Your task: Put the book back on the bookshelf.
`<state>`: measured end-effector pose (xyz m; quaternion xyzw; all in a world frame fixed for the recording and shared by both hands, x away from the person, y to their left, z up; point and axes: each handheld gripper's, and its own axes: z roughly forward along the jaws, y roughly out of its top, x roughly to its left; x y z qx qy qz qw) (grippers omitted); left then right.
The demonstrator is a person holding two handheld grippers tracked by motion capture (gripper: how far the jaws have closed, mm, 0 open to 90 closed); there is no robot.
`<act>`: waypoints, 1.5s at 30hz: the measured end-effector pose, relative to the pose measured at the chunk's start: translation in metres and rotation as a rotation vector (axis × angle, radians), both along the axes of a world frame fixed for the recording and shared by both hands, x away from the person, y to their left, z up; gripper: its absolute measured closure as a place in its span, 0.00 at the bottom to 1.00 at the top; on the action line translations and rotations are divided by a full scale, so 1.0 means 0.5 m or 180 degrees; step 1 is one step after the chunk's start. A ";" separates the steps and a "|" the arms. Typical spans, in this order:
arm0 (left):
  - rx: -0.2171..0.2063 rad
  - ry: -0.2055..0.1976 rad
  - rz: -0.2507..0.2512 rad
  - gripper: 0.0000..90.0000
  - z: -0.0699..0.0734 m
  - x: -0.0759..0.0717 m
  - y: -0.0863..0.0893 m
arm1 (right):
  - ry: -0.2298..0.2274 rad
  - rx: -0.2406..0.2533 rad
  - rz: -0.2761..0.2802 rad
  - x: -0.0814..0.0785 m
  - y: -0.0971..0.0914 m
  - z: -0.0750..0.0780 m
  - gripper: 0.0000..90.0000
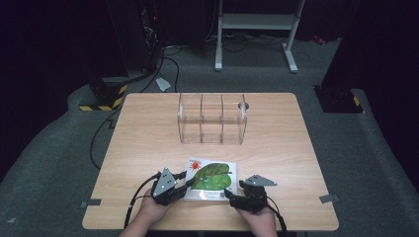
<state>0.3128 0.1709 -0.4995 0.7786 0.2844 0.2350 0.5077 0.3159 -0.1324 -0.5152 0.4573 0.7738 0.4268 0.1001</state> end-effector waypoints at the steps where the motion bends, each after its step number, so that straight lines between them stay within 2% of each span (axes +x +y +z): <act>1: 0.0005 -0.0037 -0.0012 0.73 0.001 -0.002 -0.001 | 0.0001 0.0009 -0.0002 0.001 0.000 0.000 0.31; 12: -0.0019 -0.0186 -0.0064 0.74 0.003 -0.011 -0.003 | 0.0103 0.0132 -0.0035 0.018 0.000 -0.005 0.27; 20: -0.0011 -0.0233 -0.0091 0.74 0.004 -0.015 -0.002 | 0.0186 0.0227 -0.0056 0.030 0.000 -0.005 0.25; 22: -0.0013 -0.0234 -0.0090 0.74 0.004 -0.015 -0.002 | 0.0210 0.0240 -0.0071 0.032 0.000 -0.005 0.25; 23: -0.0024 -0.0234 -0.0088 0.74 0.004 -0.015 -0.002 | 0.0274 0.0249 -0.0051 0.038 -0.001 -0.005 0.24; 29: -0.0027 -0.0219 -0.0081 0.74 0.002 -0.014 -0.002 | 0.0347 0.0275 -0.0042 0.046 -0.001 -0.008 0.24; 33: -0.0024 -0.0123 -0.0057 0.74 -0.001 -0.010 -0.002 | 0.0444 0.0266 0.0015 0.048 0.006 -0.010 0.25; 36: -0.0011 -0.0128 -0.0064 0.74 -0.002 -0.010 -0.002 | 0.0442 0.0243 0.0005 0.045 0.009 -0.010 0.25; 40: -0.0006 -0.0083 -0.0082 0.75 -0.002 -0.009 -0.001 | 0.0416 0.0249 -0.0022 0.044 0.006 -0.009 0.30; 41: 0.0000 -0.0049 -0.0114 0.76 -0.002 -0.008 0.002 | 0.0374 0.0233 -0.0043 0.040 0.005 -0.006 0.33; 45: -0.0016 -0.0046 -0.0134 0.77 -0.003 -0.009 0.002 | 0.0268 0.0241 -0.0087 0.035 0.002 -0.001 0.38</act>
